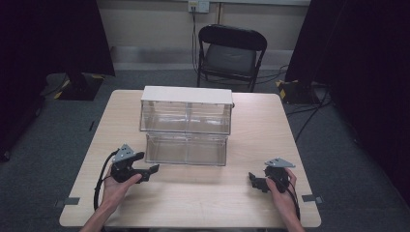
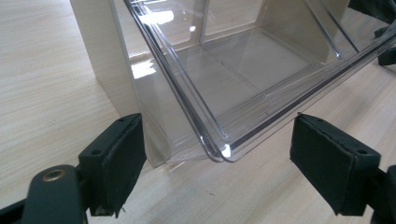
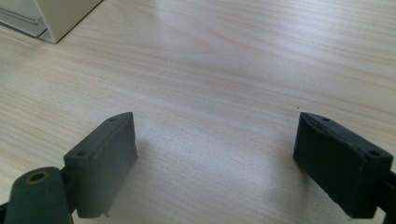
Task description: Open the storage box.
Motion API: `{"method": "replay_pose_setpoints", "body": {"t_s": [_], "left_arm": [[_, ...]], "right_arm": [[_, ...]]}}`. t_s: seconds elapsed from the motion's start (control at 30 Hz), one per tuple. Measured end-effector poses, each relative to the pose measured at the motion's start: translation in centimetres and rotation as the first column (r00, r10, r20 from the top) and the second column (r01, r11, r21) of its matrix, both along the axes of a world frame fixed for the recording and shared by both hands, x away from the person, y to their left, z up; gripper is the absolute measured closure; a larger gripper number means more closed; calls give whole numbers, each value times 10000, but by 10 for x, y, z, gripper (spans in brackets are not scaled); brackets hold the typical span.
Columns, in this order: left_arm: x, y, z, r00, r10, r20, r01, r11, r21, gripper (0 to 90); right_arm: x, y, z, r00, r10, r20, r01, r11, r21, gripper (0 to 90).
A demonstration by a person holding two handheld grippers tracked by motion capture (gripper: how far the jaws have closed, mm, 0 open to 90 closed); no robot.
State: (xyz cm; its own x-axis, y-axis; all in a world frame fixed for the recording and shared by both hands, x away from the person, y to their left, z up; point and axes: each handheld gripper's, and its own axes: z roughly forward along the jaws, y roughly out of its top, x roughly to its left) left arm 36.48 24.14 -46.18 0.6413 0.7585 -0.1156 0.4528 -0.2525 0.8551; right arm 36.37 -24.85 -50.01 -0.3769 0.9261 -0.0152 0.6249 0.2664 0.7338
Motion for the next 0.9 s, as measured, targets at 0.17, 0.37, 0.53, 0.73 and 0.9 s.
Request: {"method": "replay_pose_setpoints", "body": {"t_s": [0.17, 0.37, 0.53, 0.73, 0.9], "left_arm": [[0, 0, 0, 10000, -16, 6, 16, 10000, -36, 176], [0, 0, 0, 10000, 13, 25, -12, 10000, -96, 172], [0, 1, 1, 9999, 104, 67, -103, 9996, -245, 172], [0, 2, 1, 9999, 95, 49, -94, 9997, -220, 172], [1, 1, 1, 10000, 40, 43, -39, 9997, -254, 171]], "right_arm": [[0, 0, 0, 10000, 0, 0, 0, 10000, 2, 125], [0, 0, 0, 10000, 0, 1, 0, 10000, 3, 125], [0, 0, 0, 10000, 0, 0, 0, 10000, 1, 125], [0, 0, 0, 10000, 0, 0, 0, 10000, 0, 125], [0, 0, 0, 10000, -16, 4, 16, 10000, 2, 125]]}}
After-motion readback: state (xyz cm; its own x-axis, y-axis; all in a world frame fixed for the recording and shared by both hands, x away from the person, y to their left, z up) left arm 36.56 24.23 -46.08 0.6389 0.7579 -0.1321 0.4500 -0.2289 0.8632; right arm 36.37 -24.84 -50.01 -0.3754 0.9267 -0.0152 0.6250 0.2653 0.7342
